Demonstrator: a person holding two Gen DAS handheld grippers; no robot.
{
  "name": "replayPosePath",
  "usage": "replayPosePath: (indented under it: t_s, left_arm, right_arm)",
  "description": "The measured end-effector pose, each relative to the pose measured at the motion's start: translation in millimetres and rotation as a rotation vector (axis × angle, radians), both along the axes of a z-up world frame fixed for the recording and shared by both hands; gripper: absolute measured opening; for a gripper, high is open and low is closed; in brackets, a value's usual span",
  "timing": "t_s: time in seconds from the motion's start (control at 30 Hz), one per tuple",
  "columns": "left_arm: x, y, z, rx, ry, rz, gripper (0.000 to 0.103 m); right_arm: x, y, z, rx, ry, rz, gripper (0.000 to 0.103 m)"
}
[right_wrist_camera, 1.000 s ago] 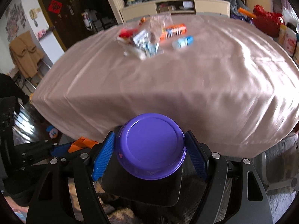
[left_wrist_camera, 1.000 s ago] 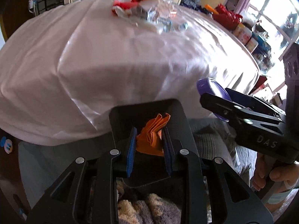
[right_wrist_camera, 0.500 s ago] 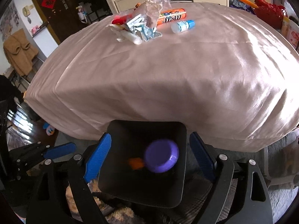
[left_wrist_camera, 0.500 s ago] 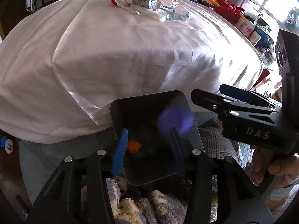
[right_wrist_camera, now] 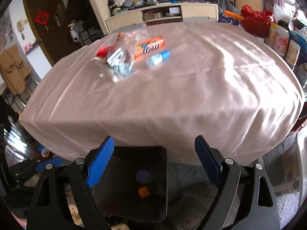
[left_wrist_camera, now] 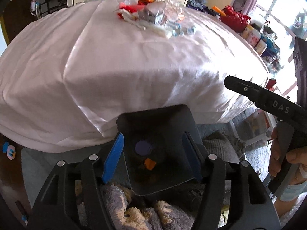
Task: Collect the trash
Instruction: 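Grasp the clear plastic scrap with the left tool while the right tool grasps the blue-capped bottle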
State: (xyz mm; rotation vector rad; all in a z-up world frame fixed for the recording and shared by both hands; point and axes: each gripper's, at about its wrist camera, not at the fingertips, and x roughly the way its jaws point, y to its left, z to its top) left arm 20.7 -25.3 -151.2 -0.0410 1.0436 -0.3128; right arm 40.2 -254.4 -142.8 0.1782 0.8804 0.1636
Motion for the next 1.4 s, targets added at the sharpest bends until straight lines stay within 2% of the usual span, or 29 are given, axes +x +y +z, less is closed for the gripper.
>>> replayPosePath:
  t_s: [0.2,0.3,0.43,0.53,0.57,0.73,0.83,1.0,1.13,1.23,1.33,1.4]
  left_arm:
    - [10,9,33,0.008,-0.092,0.032,0.065]
    - [20,10,48,0.038,-0.138,0.036,0.066]
    - [36,9,67,0.066,-0.218,0.024,0.081]
    - [49,4,71,0.085,-0.241,0.015,0.081]
    - [52,3,71,0.089,-0.242,0.011,0.081]
    - [73,-6,61,0.109,-0.221,-0.017,0.081]
    - [81,-11,55,0.11,-0.209,-0.036,0.081]
    - [96,-20,51,0.106,-0.212,-0.054,0.081]
    - [114,-27,51,0.078,-0.205,-0.064,0.081]
    - [125,-37,49,0.073,-0.206,-0.081,0.081]
    - [138,-48,46,0.081,-0.201,-0.102,0.08]
    - [146,-56,44,0.075,-0.194,-0.119,0.075]
  right_arm:
    - [13,-11,22,-0.009,-0.073,-0.023,0.087]
    - [26,-14,31,-0.013,-0.101,-0.034,0.087]
    - [50,-13,37,-0.017,-0.123,-0.051,0.087]
    - [71,-12,36,-0.014,-0.126,-0.062,0.085]
    - [78,-10,35,-0.016,-0.127,-0.067,0.083]
    - [111,-2,22,0.001,-0.093,-0.082,0.05]
    - [129,2,11,0.024,-0.057,-0.075,0.043]
    - [144,13,-1,0.02,-0.026,-0.051,0.041]
    - [149,17,-5,-0.062,-0.035,-0.037,0.033]
    - [151,8,-5,-0.097,-0.042,-0.039,0.033]
    - [151,-5,-6,-0.086,-0.046,-0.027,0.032]
    - [152,-14,-6,-0.075,-0.045,-0.021,0.032]
